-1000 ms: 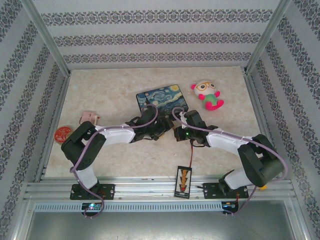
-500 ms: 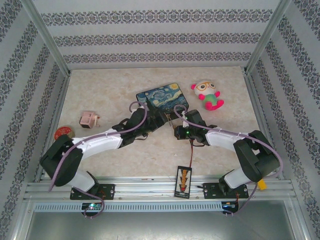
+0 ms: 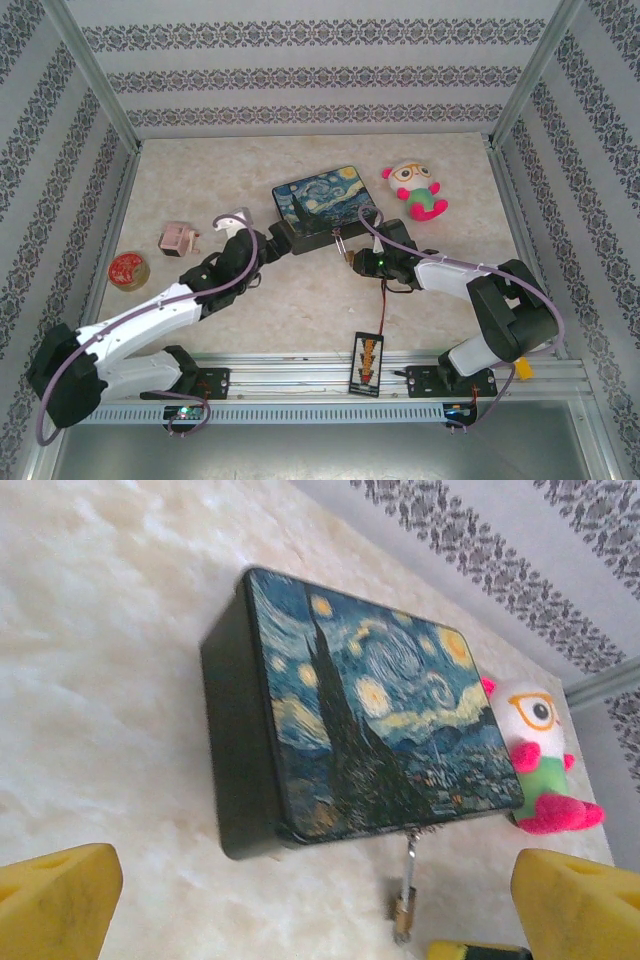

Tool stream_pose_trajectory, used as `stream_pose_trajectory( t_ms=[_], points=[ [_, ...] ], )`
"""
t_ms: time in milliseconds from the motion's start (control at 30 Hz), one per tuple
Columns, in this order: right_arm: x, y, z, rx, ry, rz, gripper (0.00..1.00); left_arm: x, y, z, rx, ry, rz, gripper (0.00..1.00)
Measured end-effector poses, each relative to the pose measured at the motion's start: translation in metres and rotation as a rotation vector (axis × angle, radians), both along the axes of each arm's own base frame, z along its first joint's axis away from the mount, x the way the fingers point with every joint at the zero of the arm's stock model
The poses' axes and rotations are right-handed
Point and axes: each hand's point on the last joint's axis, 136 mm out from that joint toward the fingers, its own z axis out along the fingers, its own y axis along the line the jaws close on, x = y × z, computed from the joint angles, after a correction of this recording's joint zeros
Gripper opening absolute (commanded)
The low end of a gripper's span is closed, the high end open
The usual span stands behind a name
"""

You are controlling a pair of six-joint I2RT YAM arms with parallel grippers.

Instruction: Unlock the padlock with the key

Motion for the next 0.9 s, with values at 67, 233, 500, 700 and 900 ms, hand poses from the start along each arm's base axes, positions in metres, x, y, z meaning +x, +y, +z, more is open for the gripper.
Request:
stream_pose_trajectory(
  t_ms=[67, 233, 500, 700, 900],
  points=[
    [0.0, -0.001, -0.001, -0.002, 0.005, -0.007, 0.28, -0.004, 0.011, 0.002, 0.036, -0.026, 0.019, 0.99],
    [-0.001, -0.005, 0.001, -0.006, 0.012, -0.03, 0.37, -0.01, 0.031, 0.007, 0.125, -0.082, 0.034, 0.99],
    [0.0, -0.005, 0.022, -0.006, -0.067, 0.014, 0.53, -0.012, 0.037, 0.007, 0.284, -0.118, -0.019, 0.99],
    [-0.001, -0.002, 0.024, -0.068, -0.087, 0.097, 0.65, -0.005, 0.051, 0.003, 0.364, -0.064, 0.004, 0.99],
    [0.006, 0.008, 0.023, -0.132, -0.113, 0.182, 0.66, 0.005, 0.071, -0.012, 0.358, 0.057, 0.032, 0.99]
  ],
)
